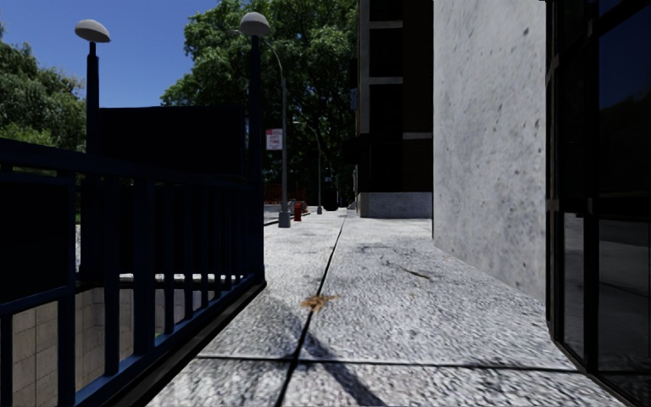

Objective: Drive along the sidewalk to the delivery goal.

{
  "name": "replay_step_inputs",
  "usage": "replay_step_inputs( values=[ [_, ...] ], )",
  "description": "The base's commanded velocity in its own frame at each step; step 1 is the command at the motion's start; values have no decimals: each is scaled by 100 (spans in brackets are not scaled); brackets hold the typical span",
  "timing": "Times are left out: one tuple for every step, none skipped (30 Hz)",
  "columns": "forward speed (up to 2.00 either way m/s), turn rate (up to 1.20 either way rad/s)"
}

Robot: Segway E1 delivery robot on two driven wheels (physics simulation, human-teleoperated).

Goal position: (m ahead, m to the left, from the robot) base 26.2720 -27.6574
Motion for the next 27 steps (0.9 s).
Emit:
replay_step_inputs(
  values=[
    [200,-28],
    [200,-28],
    [200,-28],
    [200,-29],
    [200,-29],
    [200,-29],
    [200,-29],
    [200,-29],
    [200,-29],
    [200,-29],
    [200,-29],
    [200,-29],
    [200,-29],
    [200,-29],
    [200,-29],
    [200,-18],
    [200,0],
    [200,0],
    [200,0],
    [200,0],
    [200,0],
    [200,0],
    [200,0],
    [200,0],
    [200,0],
    [200,0],
    [200,0]
  ],
)
